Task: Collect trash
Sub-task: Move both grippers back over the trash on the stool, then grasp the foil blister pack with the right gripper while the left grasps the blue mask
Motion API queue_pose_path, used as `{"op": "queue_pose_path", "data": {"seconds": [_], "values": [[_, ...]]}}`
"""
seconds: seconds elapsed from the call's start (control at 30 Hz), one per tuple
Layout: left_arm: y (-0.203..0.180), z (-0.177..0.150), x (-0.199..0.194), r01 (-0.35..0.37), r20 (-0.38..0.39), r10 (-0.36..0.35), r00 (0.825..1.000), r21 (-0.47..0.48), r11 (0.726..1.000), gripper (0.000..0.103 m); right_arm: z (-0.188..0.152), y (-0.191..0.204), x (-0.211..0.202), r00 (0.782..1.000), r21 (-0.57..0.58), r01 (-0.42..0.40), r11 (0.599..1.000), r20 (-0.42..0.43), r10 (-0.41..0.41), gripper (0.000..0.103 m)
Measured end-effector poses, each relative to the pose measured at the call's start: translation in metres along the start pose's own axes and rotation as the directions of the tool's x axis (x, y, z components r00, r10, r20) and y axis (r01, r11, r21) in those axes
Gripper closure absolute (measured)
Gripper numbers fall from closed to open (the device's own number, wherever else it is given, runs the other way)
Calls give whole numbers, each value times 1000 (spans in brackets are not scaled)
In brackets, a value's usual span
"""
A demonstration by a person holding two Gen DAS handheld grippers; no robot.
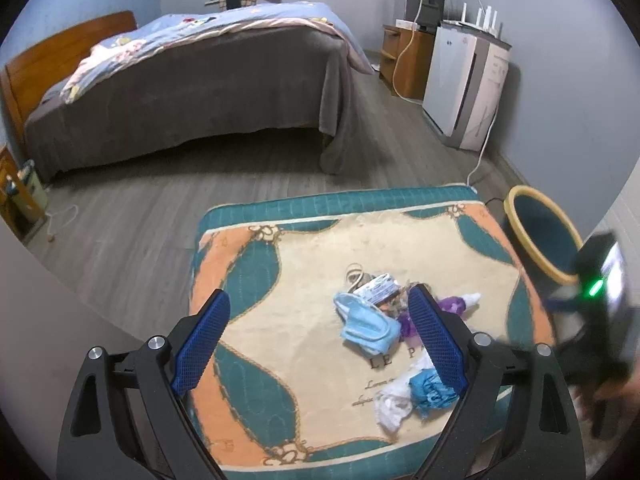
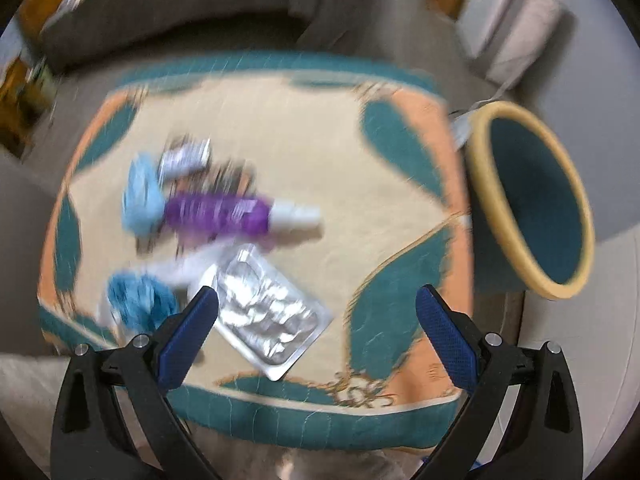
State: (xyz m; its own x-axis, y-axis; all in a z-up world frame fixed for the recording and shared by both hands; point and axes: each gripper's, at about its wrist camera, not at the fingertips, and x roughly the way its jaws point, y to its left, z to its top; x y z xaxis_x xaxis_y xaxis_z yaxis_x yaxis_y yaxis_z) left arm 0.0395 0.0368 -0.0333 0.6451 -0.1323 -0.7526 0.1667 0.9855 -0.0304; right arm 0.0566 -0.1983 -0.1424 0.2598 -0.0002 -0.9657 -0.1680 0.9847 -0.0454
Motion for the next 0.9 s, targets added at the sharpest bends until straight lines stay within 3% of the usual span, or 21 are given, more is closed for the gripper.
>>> {"op": "queue_pose_path", "data": {"seconds": [0.13,0.23,0.5,0.57,0.63,0.73,0.8,0.9], "values": [[4,1,5,10,-20,-10,1000,-30,1000,13,-8,18,24,997,-97,-16,995,-80,8,6],[4,1,13,2,-46,-3,999,-28,1000,13,-11,25,38,993,-152,18,988,-113,-35,6],[-2,-2,38,-26,-119,26,993,0,1000,13,-4,31,59,993,-124,-60,990,-107,46,7],[-2,-3,43,-30,-134,30,990,5,1000,13,-4,31,58,991,-122,-90,988,-105,77,15],[-1,-3,48,-35,-148,35,988,3,999,13,-4,35,51,993,-161,-85,983,-96,70,33],[0,-2,54,-41,-162,39,986,-6,999,13,-1,38,39,994,-178,-71,981,-98,54,48],[-1,-1,61,-51,-174,49,984,-10,999,13,2,34,29,994,-169,-75,983,-86,61,67],[-5,-2,71,-57,-196,55,979,-7,998,13,12,22,7,986,-133,-154,979,-87,143,86]]}}
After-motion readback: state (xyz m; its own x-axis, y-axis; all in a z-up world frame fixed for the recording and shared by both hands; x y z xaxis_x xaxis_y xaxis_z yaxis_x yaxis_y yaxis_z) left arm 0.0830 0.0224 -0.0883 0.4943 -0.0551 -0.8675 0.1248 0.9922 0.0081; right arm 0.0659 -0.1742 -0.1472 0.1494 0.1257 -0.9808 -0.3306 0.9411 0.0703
